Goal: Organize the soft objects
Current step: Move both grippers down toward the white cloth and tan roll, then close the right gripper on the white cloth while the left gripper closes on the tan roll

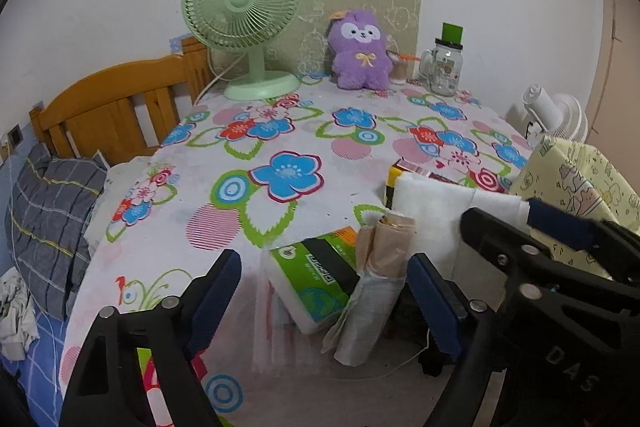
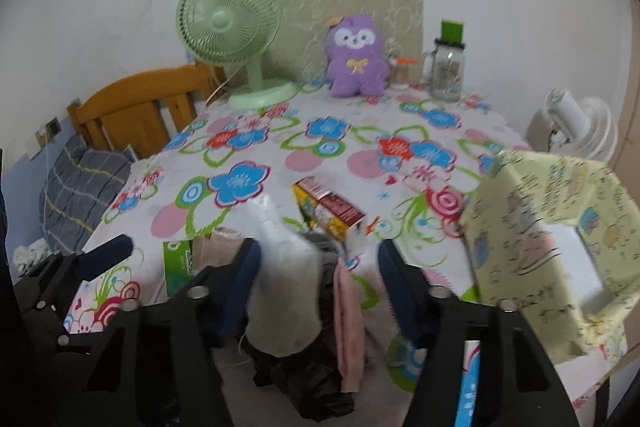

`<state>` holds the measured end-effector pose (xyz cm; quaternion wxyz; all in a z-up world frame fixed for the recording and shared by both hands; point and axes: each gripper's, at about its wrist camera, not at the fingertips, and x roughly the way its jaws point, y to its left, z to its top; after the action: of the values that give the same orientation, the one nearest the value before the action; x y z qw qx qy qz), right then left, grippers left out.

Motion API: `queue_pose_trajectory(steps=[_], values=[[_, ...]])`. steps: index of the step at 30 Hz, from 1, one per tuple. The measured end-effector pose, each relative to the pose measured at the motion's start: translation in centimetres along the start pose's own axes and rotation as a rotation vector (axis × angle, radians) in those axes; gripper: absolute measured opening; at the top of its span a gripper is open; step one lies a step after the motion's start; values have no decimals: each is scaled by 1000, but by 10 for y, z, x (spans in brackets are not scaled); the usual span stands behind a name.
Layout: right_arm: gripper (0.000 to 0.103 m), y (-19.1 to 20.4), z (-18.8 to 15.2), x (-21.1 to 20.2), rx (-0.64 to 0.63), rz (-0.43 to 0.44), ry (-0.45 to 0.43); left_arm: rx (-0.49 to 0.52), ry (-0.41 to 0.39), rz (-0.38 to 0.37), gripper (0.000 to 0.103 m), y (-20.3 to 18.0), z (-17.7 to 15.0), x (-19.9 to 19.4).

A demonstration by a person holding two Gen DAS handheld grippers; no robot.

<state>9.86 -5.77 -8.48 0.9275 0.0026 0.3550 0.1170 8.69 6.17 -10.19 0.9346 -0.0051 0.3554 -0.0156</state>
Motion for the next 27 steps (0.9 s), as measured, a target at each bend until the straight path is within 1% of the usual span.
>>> queue_pose_trajectory(steps=[1,2,3,4,5,7,10,11,13,18,27], values=[[50,0,-1,4,3,15,16,0,7,-8,81,-1,0,2],[43,1,-1,5,4,20,23,-1,12,-12,79,-1,0,4],[39,2,-1,7,0,18,23,0,17,-17,75,-1,0,6],[37,2,-1,7,-5,15,23,3,22,-21,68,-2,0,8],[34,2,-1,8,-12,9,19,5,25,-23,66,-3,0,9],[32,4,0,9,-21,7,14,9,31,-45,50,-5,0,11],[28,5,1,10,-33,13,9,10,49,-78,34,-9,1,16],[27,6,2,10,-39,13,5,13,52,-88,31,-11,1,17],[24,7,3,11,-46,16,0,14,58,-107,19,-12,2,19],[20,7,7,7,-45,33,-11,24,53,-126,10,-15,8,16],[15,2,20,-6,-26,42,-30,33,17,-121,8,-20,22,0]])
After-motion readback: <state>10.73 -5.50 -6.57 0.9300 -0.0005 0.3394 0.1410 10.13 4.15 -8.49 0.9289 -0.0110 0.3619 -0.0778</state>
